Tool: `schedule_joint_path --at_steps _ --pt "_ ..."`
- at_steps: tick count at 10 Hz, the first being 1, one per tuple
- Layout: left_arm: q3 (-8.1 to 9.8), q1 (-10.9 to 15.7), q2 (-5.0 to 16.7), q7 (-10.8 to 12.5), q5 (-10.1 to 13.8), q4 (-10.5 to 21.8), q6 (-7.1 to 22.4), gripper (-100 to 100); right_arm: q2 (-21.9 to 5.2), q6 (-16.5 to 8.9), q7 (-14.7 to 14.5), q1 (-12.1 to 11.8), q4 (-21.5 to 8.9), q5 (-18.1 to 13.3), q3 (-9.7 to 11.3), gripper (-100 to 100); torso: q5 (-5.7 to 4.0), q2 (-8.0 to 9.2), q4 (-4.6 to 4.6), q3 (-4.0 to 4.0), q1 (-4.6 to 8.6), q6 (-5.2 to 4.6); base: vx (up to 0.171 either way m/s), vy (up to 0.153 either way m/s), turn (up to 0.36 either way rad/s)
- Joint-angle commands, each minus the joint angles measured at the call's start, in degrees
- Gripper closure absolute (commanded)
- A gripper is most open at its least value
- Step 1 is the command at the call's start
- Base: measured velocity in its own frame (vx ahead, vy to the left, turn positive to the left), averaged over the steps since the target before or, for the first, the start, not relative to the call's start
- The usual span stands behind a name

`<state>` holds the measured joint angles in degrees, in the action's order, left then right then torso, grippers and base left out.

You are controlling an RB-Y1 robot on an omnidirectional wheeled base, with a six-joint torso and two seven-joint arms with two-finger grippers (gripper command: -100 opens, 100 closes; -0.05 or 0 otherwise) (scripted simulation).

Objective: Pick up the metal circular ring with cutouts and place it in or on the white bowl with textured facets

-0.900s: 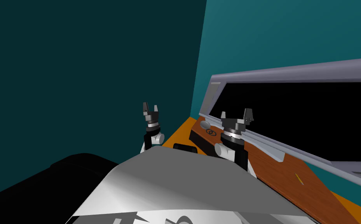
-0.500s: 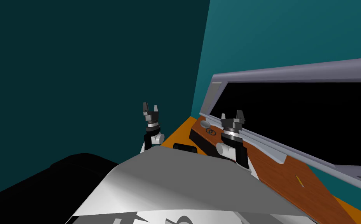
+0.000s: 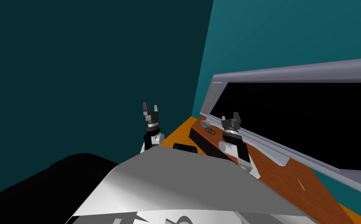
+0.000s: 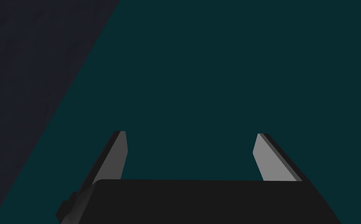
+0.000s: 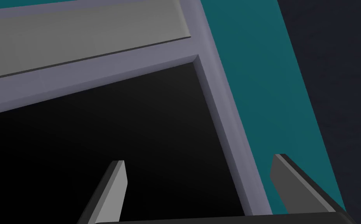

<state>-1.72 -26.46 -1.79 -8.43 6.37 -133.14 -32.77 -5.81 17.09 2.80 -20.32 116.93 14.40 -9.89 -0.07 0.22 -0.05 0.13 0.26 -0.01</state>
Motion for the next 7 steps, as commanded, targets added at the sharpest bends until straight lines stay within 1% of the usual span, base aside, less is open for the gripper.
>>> schedule_joint_path --at_steps 1,2,3,4,5,6,7 --pt "0.0 0.0 0.0 0.0 0.0 0.0 0.0 0 -1.19 -2.86 -1.39 1.39 -2.52 2.37 -2.24 -100 0.0 0.0 0.0 0.0 0.0 0.0 -0.056 -0.044 0.093" --pt "0.0 0.0 0.0 0.0 0.0 0.0 0.0 0 -1.19 -3.89 -1.39 1.39 -2.52 2.37 -2.24 -100 0.01 -0.03 0.01 -0.02 -0.03 0.02 -0.045 -0.037 0.059" --pt "0.0 0.0 0.0 0.0 0.0 0.0 0.0 0 -1.98 -6.17 -2.79 2.65 -5.06 4.37 -4.06 -100 0.02 -0.06 0.01 -0.04 -0.07 0.0 -0.061 -0.05 0.117" --pt "0.0 0.0 0.0 0.0 0.0 0.0 0.0 0 -1.98 -6.72 -2.79 2.65 -5.06 4.37 -4.06 -100 0.01 -0.03 0.01 -0.02 -0.02 0.02 -0.052 -0.042 0.067" --pt "0.0 0.0 0.0 0.0 0.0 0.0 0.0 0 -2.77 -8.99 -4.26 3.96 -7.76 6.48 -5.98 -100 0.01 -0.06 0.01 -0.03 -0.05 0.0 -0.055 -0.042 0.131" --pt "0.0 0.0 0.0 0.0 0.0 0.0 0.0 0 -2.77 -9.69 -4.26 3.96 -7.76 6.48 -5.98 -100 0.01 -0.04 0.01 -0.03 -0.04 0.01 -0.053 -0.042 0.055" --pt "0.0 0.0 0.0 0.0 0.0 0.0 0.0 0 -3.53 -11.64 -5.82 5.28 -10.3 8.67 -8.0 -100 0.02 -0.06 0.01 -0.03 -0.05 0.0 -0.062 -0.054 0.14"
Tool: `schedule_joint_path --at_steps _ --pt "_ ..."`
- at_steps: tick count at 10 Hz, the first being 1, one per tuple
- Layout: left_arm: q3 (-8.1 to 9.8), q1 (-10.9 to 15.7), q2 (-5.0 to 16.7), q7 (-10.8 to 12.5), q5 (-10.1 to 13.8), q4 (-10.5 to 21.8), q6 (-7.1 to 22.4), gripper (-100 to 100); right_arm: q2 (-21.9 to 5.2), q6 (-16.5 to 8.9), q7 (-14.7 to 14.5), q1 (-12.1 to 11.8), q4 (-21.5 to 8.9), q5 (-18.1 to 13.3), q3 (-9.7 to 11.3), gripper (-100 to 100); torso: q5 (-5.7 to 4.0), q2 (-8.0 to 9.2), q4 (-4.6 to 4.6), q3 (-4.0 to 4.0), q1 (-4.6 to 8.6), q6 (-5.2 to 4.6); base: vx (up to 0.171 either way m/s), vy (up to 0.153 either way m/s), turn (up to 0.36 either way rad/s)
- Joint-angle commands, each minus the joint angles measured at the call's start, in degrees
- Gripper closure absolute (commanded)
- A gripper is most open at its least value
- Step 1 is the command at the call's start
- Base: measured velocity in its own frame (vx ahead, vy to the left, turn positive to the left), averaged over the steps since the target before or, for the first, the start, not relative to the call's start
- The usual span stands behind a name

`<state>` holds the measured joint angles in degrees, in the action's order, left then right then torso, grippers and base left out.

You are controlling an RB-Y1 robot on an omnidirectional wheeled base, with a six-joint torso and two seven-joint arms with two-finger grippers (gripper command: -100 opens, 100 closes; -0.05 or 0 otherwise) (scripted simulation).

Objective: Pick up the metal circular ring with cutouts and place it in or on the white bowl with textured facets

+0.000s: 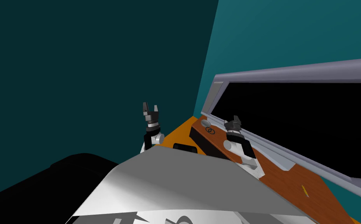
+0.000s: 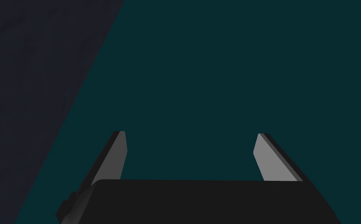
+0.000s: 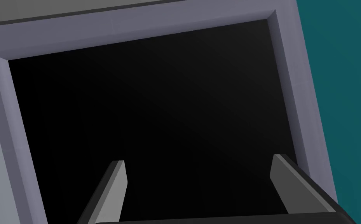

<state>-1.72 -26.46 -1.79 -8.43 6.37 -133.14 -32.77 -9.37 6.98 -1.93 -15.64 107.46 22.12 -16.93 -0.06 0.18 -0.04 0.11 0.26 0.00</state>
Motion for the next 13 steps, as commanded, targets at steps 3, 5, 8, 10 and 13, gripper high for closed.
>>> schedule_joint_path --at_steps 3,5,8,10,13 --pt "0.0 0.0 0.0 0.0 0.0 0.0 0.0 0 -0.72 -5.87 -2.7 1.95 -4.1 3.22 -3.07 -100 0.0 -0.01 0.0 0.0 0.0 -0.01 -0.052 -0.049 0.087" --pt "0.0 0.0 0.0 0.0 0.0 0.0 0.0 0 -1.44 -9.15 -4.38 3.29 -7.21 5.54 -5.26 -100 0.01 -0.03 0.0 -0.01 -0.04 0.0 -0.057 -0.046 0.114" --pt "0.0 -0.01 0.0 0.0 0.0 0.0 0.0 0 -2.14 -12.49 -6.11 4.63 -10.42 7.92 -7.52 -100 -0.01 -0.05 0.01 -0.02 -0.02 -0.02 -0.042 -0.043 0.069" --pt "0.0 -0.01 0.0 0.0 0.0 0.0 0.0 0 -2.81 -15.88 -7.88 5.96 -13.72 10.32 -9.83 -100 0.02 -0.12 0.02 -0.06 -0.08 -0.01 -0.039 -0.036 0.108" --pt "0.01 -0.01 0.0 0.0 0.0 0.0 0.0 0 -4.08 -21.22 -11.51 8.52 -19.01 15.0 -14.57 -100 -0.02 -0.1 0.02 -0.05 0.01 -0.03 -0.048 -0.06 0.137"
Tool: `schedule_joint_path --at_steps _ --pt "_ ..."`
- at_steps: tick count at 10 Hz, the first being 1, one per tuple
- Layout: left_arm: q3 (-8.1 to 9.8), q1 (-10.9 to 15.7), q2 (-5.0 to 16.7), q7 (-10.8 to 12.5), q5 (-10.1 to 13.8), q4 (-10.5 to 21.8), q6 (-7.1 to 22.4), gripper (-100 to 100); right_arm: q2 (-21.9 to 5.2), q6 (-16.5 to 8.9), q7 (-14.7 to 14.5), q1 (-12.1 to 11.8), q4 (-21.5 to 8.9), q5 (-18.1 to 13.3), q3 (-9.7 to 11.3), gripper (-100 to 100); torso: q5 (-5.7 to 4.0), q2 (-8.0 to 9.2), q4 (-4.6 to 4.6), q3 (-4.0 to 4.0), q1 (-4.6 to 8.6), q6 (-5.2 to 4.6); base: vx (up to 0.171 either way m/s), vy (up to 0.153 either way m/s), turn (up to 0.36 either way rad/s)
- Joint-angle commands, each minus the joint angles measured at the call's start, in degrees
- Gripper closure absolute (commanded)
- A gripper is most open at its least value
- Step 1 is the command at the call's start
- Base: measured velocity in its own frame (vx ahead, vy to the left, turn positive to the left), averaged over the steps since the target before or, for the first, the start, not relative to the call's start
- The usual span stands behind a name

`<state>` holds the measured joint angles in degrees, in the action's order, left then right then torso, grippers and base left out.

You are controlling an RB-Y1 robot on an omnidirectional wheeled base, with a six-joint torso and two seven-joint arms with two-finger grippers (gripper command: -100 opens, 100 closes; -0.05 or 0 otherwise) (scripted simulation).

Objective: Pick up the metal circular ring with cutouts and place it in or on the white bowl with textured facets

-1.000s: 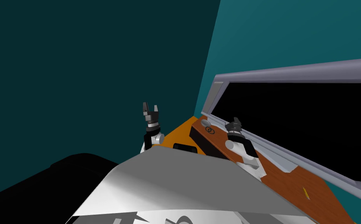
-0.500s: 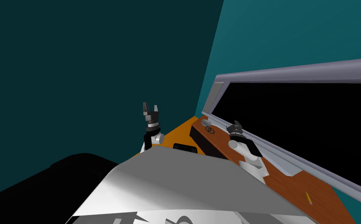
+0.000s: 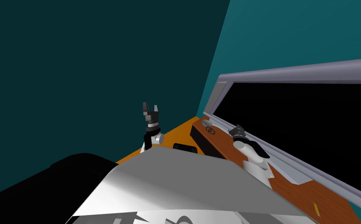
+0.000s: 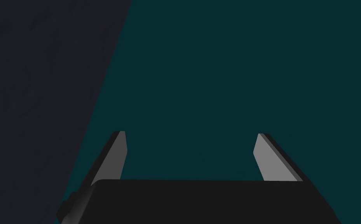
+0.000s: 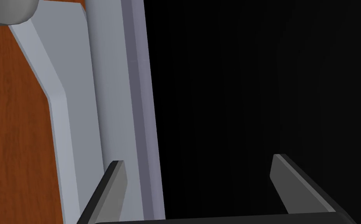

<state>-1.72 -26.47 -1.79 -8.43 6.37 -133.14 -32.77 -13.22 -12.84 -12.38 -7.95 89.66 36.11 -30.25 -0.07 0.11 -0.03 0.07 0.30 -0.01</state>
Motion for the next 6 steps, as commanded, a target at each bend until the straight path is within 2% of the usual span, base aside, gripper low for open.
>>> schedule_joint_path --at_steps 1,2,3,4,5,6 --pt "0.0 0.0 0.0 0.0 0.0 0.0 0.0 0 -0.23 -2.86 -1.06 0.83 -2.78 1.18 -1.25 -100 0.0 0.0 0.0 0.0 0.0 0.0 -0.046 -0.048 0.096" --pt "0.0 -0.01 0.0 0.0 0.0 0.0 0.0 0 -0.83 -4.68 -2.9 2.06 -4.61 3.61 -3.66 -100 0.0 -0.01 0.0 -0.01 -0.05 -0.01 -0.053 -0.05 0.174" --pt "0.0 0.0 0.0 0.0 0.0 0.0 0.0 0 -0.83 -6.31 -2.9 2.06 -6.13 3.61 -3.66 -100 0.0 0.01 0.0 0.01 -0.04 0.0 -0.037 -0.05 0.071" --pt "0.0 -0.01 0.0 0.0 0.0 0.0 0.0 0 -1.4 -8.03 -4.76 3.24 -7.76 6.01 -6.08 -100 0.0 -0.04 0.01 -0.02 -0.05 -0.03 -0.032 -0.058 0.143" --pt "0.0 0.0 0.0 0.0 0.0 0.0 0.0 0 -1.4 -9.65 -4.76 3.24 -9.66 6.01 -6.08 -100 0.0 -0.07 0.01 -0.03 -0.01 0.01 -0.034 -0.053 0.094" --pt "0.0 -0.01 0.0 0.0 0.0 0.0 0.0 0 -1.95 -11.27 -6.61 4.37 -11.52 8.39 -8.51 -100 -0.01 -0.06 0.02 -0.04 -0.03 -0.03 -0.042 -0.055 0.141"
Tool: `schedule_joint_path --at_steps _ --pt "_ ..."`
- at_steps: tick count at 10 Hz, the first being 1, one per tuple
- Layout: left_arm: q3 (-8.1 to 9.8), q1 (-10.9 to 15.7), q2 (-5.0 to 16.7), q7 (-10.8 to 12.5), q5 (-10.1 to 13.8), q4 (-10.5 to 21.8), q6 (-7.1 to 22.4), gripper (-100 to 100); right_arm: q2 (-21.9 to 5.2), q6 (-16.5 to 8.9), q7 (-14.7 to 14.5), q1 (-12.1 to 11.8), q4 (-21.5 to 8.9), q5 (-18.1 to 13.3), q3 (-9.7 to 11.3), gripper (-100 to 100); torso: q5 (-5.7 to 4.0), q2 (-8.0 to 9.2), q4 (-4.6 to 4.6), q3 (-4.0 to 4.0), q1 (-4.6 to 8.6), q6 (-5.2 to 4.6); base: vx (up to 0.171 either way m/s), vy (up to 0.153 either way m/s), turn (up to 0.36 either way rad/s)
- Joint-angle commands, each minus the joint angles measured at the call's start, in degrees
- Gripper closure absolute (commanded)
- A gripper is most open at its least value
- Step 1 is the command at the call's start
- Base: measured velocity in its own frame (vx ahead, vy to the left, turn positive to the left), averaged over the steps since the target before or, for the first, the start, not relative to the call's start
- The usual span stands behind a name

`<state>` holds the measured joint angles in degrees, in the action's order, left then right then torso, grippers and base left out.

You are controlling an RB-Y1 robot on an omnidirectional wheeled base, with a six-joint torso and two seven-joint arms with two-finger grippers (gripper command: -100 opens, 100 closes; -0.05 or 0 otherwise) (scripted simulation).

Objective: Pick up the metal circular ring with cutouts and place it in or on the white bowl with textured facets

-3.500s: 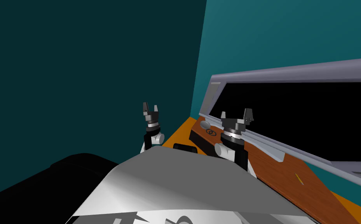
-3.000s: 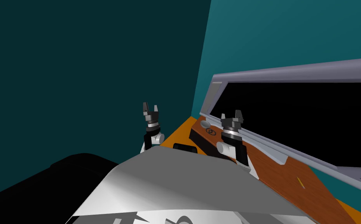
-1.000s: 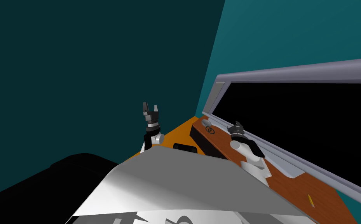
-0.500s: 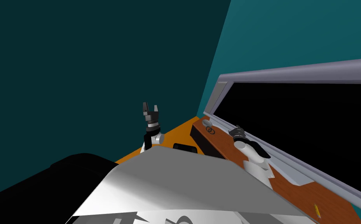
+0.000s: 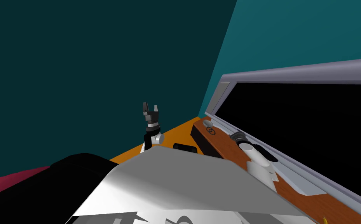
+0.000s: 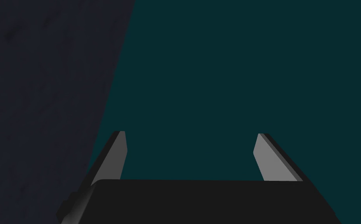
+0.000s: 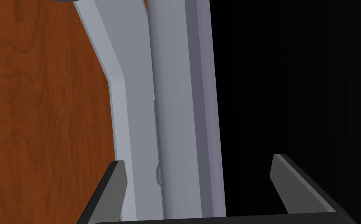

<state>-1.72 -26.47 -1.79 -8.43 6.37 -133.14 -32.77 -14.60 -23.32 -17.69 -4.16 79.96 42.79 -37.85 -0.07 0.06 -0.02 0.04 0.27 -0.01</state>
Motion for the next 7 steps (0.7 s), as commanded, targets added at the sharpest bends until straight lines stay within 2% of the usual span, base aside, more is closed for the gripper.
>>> schedule_joint_path --at_steps 1,2,3,4,5,6,7 --pt "0.0 0.0 0.0 0.0 0.0 0.0 0.0 0 -0.57 -2.61 -1.3 0.58 -2.86 1.71 -0.9 -100 0.0 0.0 0.0 0.0 0.0 0.0 -0.037 -0.05 0.099" --pt "0.0 0.0 0.0 0.0 0.0 0.0 0.0 0 -0.57 -2.61 -1.3 0.58 -3.77 1.71 -0.9 -100 -0.01 -0.01 0.01 -0.01 -0.02 -0.02 -0.016 -0.023 -0.001" --pt "0.0 -0.01 0.0 0.0 0.0 0.0 0.0 0 -1.09 -5.01 -3.15 1.65 -5.33 4.05 -3.32 -100 0.01 -0.06 0.02 -0.03 -0.11 -0.04 -0.03 -0.031 0.146" --pt "0.0 0.0 0.0 0.0 0.0 0.0 0.0 0 -1.09 -5.93 -3.15 1.65 -6.9 4.05 -3.32 -100 0.03 -0.05 0.01 -0.03 -0.08 0.01 -0.022 -0.044 0.105" --pt "0.0 -0.01 0.0 0.0 0.0 0.0 0.0 0 -1.58 -7.56 -4.99 2.66 -9.3 6.35 -5.6 -100 0.0 -0.07 0.02 -0.04 -0.05 -0.02 -0.021 -0.054 0.162" --pt "0.0 0.0 0.0 0.0 0.0 0.0 0.0 0 -1.58 -8.63 -4.99 2.66 -11.0 6.35 -5.72 -100 0.0 -0.09 0.02 -0.05 -0.01 0.0 -0.02 -0.057 0.098" --pt "0.0 -0.01 0.0 0.0 0.0 0.0 0.0 0 -1.58 -9.18 -4.99 2.66 -11.0 6.35 -5.72 -100 -0.01 -0.09 0.02 -0.05 0.0 -0.03 -0.013 -0.031 -0.018"
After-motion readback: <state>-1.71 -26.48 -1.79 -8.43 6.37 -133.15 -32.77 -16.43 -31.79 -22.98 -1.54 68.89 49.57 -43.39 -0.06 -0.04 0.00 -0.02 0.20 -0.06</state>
